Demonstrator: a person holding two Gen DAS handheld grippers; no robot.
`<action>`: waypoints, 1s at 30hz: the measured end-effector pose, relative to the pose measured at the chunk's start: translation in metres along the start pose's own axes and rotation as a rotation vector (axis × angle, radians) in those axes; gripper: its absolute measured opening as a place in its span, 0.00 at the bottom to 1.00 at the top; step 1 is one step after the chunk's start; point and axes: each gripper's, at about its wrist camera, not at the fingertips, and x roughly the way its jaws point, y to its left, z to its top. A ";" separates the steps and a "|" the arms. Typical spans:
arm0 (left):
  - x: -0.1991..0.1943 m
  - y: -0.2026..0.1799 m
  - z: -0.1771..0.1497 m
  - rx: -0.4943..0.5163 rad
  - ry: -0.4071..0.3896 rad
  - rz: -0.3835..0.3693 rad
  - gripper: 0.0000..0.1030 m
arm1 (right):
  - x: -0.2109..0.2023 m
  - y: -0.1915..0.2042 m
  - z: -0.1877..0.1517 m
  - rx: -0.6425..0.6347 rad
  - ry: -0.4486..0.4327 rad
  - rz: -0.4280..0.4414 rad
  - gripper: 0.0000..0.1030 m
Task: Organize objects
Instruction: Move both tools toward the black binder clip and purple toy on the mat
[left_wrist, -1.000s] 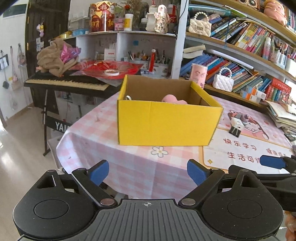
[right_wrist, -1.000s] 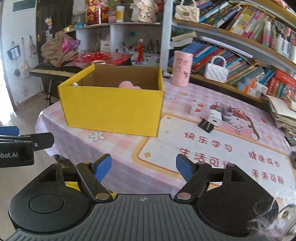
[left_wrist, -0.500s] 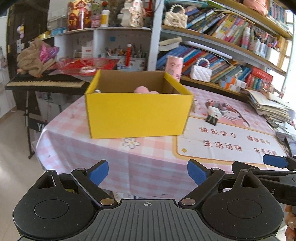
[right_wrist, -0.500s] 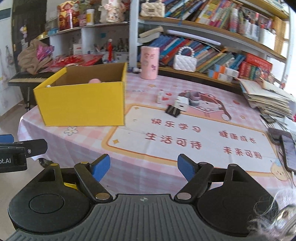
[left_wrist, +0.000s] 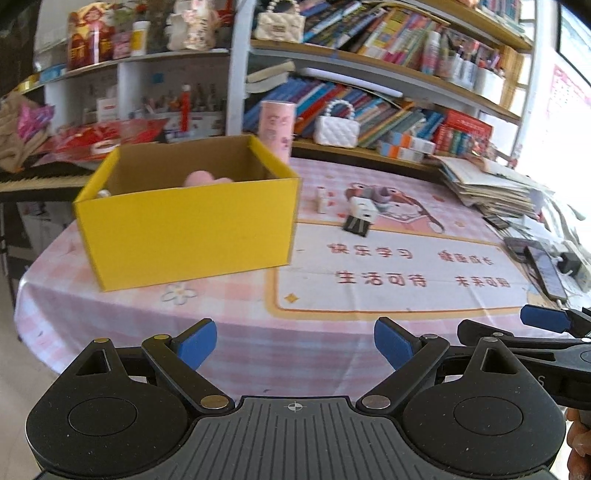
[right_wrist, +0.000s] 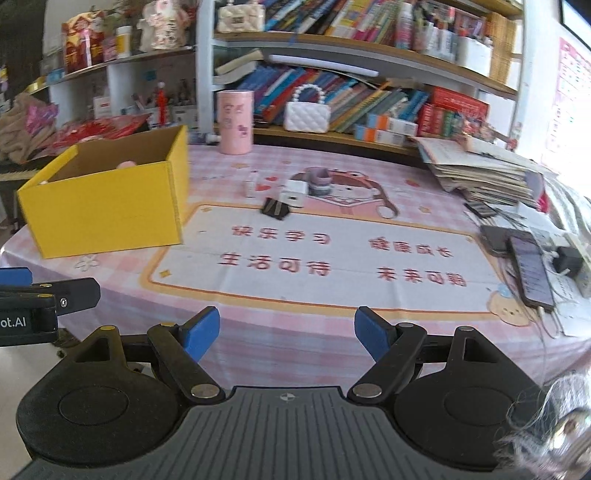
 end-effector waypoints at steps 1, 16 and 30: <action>0.003 -0.004 0.001 0.007 0.003 -0.010 0.91 | 0.001 -0.003 0.000 0.005 0.004 -0.007 0.77; 0.050 -0.053 0.017 0.046 0.056 -0.079 0.91 | 0.029 -0.053 0.006 0.030 0.064 -0.063 0.77; 0.118 -0.088 0.056 0.052 0.056 -0.032 0.90 | 0.091 -0.102 0.058 0.047 0.023 -0.028 0.77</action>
